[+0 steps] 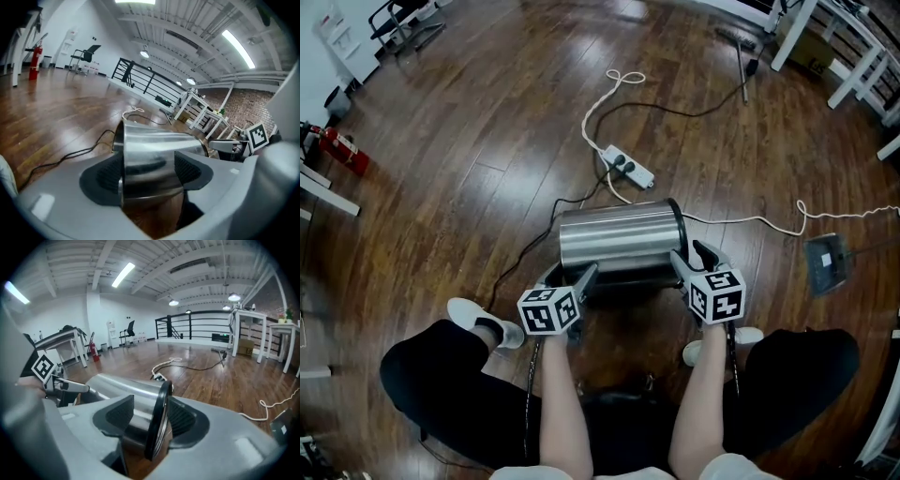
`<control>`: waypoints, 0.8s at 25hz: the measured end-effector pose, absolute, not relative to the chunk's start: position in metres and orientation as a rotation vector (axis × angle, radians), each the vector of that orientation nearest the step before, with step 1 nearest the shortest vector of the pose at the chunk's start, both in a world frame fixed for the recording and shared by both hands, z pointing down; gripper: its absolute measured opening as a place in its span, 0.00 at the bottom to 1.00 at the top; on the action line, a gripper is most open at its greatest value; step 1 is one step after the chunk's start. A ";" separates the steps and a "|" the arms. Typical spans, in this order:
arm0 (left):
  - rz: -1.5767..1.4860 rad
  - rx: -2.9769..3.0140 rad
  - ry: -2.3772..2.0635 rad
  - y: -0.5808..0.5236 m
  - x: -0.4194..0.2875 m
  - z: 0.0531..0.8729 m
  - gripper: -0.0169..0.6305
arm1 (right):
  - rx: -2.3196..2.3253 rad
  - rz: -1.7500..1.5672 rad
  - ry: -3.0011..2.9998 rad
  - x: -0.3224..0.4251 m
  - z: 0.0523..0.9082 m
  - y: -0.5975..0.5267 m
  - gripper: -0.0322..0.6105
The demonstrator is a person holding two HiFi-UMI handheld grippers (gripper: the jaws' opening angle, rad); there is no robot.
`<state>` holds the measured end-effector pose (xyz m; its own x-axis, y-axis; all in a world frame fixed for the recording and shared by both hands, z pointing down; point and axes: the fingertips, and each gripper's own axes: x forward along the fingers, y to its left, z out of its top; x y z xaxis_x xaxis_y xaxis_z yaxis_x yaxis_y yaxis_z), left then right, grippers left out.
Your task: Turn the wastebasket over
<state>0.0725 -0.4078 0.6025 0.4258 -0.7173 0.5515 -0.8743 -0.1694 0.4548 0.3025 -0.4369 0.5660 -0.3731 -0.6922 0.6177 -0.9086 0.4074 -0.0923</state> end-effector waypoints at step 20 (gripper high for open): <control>0.564 2.407 -1.245 -0.413 0.115 0.491 0.25 | 1.368 0.928 -2.057 0.314 0.639 -0.413 0.15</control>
<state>0.1146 -0.4126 0.4906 0.5293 -0.6809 0.5062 -0.8295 -0.5406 0.1402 0.3145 -0.4135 0.6391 -0.3722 -0.5891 0.7172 -0.9276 0.2639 -0.2646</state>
